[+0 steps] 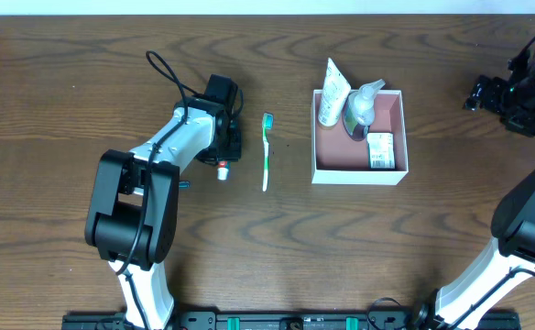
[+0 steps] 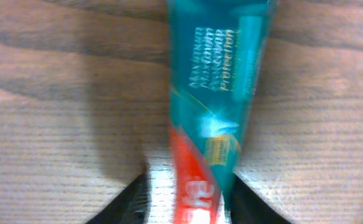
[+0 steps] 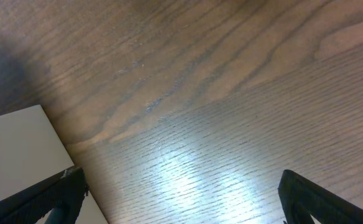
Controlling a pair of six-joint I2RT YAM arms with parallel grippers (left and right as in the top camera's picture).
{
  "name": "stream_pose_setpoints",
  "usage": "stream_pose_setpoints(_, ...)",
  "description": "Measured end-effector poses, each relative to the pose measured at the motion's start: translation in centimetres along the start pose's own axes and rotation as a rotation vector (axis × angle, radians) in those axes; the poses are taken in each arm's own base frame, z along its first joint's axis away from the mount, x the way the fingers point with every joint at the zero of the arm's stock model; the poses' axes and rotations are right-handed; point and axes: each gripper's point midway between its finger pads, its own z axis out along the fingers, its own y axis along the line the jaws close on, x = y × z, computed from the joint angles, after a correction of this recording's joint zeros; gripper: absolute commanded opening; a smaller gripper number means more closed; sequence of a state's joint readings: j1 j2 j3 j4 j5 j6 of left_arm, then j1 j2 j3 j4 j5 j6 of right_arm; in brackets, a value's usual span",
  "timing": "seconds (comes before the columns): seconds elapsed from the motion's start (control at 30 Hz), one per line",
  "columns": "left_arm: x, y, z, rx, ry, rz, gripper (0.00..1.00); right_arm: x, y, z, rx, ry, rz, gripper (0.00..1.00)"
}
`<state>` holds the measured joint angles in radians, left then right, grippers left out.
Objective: Pack container
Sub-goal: 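Lift the toothpaste tube and carry it over the white box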
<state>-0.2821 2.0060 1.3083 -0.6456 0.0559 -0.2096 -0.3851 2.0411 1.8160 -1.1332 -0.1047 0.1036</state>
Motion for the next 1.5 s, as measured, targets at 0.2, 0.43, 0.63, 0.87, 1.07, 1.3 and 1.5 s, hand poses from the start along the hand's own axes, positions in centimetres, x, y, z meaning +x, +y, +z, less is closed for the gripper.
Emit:
stream_pose_setpoints(0.2,-0.1,-0.1,0.0,0.005,-0.002,0.004,0.22,0.0,0.0,0.0,0.0,0.0,0.0,0.99)
stream_pose_setpoints(0.43,0.0,-0.1,-0.1,0.005,-0.002,0.004,0.19,0.0,0.0,0.0,0.0,0.0,0.0,0.99)
stream_pose_setpoints(0.63,-0.3,-0.2,-2.0,0.009,-0.012,0.004,0.19,0.0,0.0,0.0,0.0,0.0,0.0,0.99)
stream_pose_setpoints(0.87,-4.3,-3.0,-12.9,0.183,-0.298,0.023,0.19,0.0,0.0,0.0,0.0,0.0,0.0,0.99)
stream_pose_setpoints(1.07,-4.7,-8.1,-24.2,0.394,-0.586,0.139,0.19,0.0,0.0,0.0,0.0,0.0,0.0,0.99)
stream_pose_setpoints(1.3,-1.6,-17.5,-28.8,0.563,-0.719,0.429,0.19,0.0,0.0,0.0,0.0,0.0,0.0,0.99)
stream_pose_setpoints(1.5,0.9,-24.0,-26.0,0.596,-0.699,0.65,0.19,0.0,0.0,0.0,0.0,0.0,0.0,0.99)
